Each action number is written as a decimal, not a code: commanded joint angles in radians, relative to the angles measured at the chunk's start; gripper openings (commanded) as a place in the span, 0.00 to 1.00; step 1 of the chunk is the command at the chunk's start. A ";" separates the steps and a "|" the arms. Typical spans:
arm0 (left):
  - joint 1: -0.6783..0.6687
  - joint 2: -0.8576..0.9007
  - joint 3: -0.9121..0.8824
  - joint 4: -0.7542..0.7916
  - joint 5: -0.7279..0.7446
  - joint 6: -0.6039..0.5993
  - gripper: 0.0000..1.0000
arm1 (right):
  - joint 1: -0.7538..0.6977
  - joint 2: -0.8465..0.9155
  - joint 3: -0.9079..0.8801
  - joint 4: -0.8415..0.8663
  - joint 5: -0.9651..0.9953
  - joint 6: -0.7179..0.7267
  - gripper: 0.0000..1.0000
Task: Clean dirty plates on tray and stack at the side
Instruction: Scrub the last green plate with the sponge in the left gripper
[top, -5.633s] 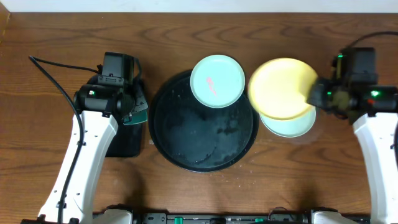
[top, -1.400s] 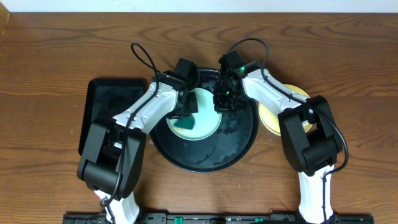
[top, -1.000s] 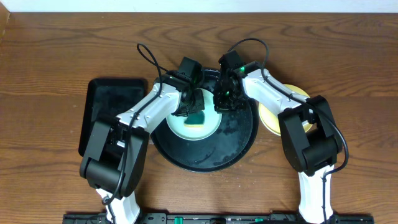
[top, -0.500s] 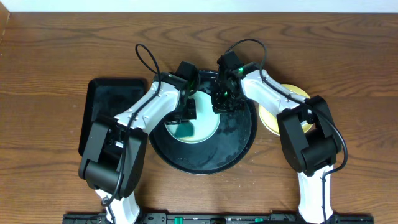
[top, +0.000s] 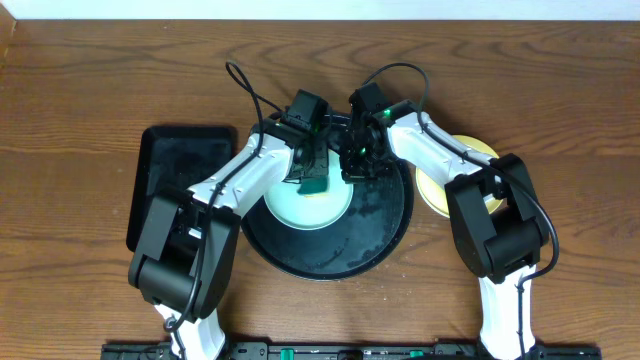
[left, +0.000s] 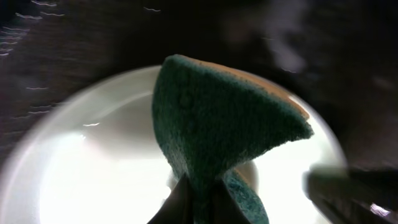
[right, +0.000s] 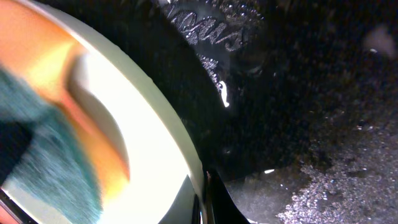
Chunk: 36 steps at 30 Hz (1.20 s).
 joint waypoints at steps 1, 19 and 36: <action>0.010 0.005 -0.004 -0.071 -0.264 -0.049 0.07 | 0.027 0.041 -0.037 -0.009 0.022 0.019 0.01; 0.000 0.005 -0.004 -0.123 0.284 0.164 0.07 | 0.027 0.041 -0.037 -0.008 0.022 0.019 0.01; 0.109 -0.182 0.212 -0.327 -0.220 0.028 0.08 | 0.027 0.040 -0.032 -0.005 0.022 0.016 0.01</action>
